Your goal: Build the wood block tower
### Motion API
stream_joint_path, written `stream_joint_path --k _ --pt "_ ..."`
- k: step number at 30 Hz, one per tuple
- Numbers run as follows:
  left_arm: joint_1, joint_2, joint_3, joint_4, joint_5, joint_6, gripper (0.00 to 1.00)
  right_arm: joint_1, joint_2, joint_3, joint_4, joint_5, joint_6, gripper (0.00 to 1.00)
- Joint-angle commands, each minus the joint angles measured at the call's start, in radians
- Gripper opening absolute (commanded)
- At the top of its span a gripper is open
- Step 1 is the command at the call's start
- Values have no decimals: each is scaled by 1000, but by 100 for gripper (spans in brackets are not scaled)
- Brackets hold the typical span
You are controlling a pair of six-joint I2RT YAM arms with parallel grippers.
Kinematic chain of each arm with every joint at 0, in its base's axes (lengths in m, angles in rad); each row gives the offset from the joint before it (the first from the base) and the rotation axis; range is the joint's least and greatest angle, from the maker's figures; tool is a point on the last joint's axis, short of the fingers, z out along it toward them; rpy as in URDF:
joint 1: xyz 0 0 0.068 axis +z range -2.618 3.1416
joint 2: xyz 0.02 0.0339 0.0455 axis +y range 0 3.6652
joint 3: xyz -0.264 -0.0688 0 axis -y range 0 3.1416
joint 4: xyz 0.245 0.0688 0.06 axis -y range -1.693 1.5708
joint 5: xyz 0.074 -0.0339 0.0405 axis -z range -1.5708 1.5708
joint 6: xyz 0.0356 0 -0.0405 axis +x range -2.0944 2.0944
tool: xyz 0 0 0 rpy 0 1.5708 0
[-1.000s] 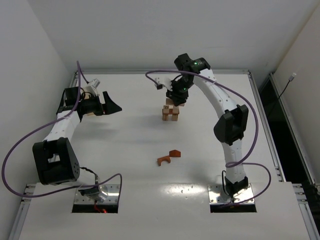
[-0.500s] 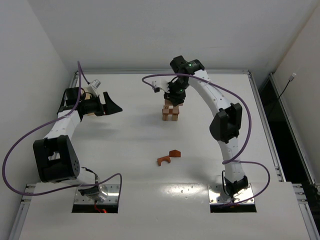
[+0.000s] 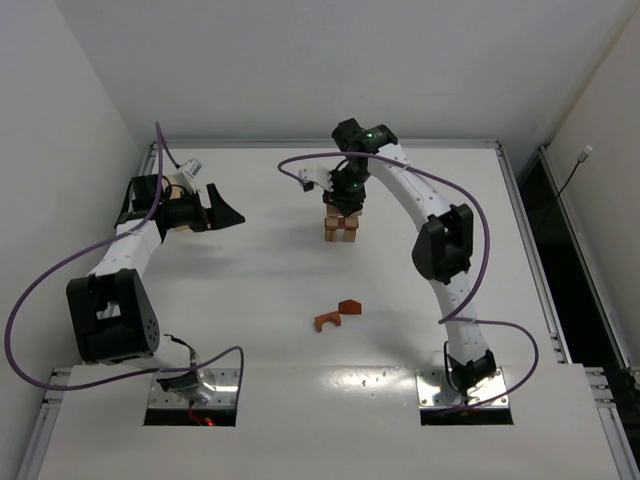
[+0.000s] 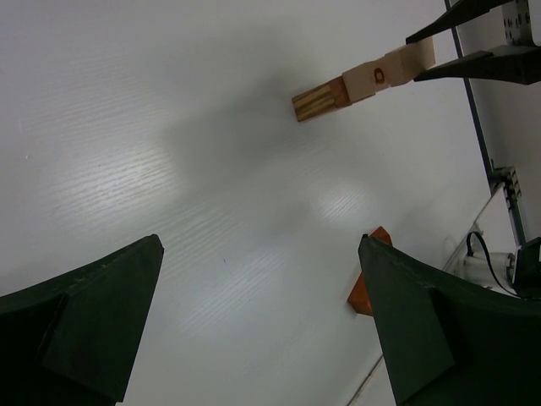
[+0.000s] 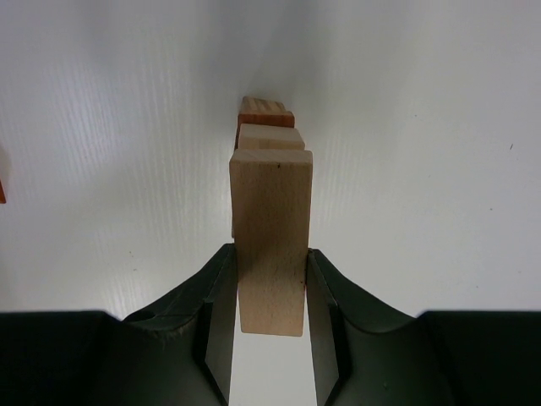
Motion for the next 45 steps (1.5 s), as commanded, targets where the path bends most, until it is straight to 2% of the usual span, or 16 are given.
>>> stream_joint_path --k 1,23,37,45 --pt "4 0 0 38 29 5 100 12 -5 39 26 9 14 0" --pt "4 39 29 29 48 5 100 12 13 39 46 31 43 7" --pt "4 48 29 19 48 24 100 12 13 39 28 20 43 18" --pt "4 57 38 10 48 24 100 21 13 39 28 20 43 18"
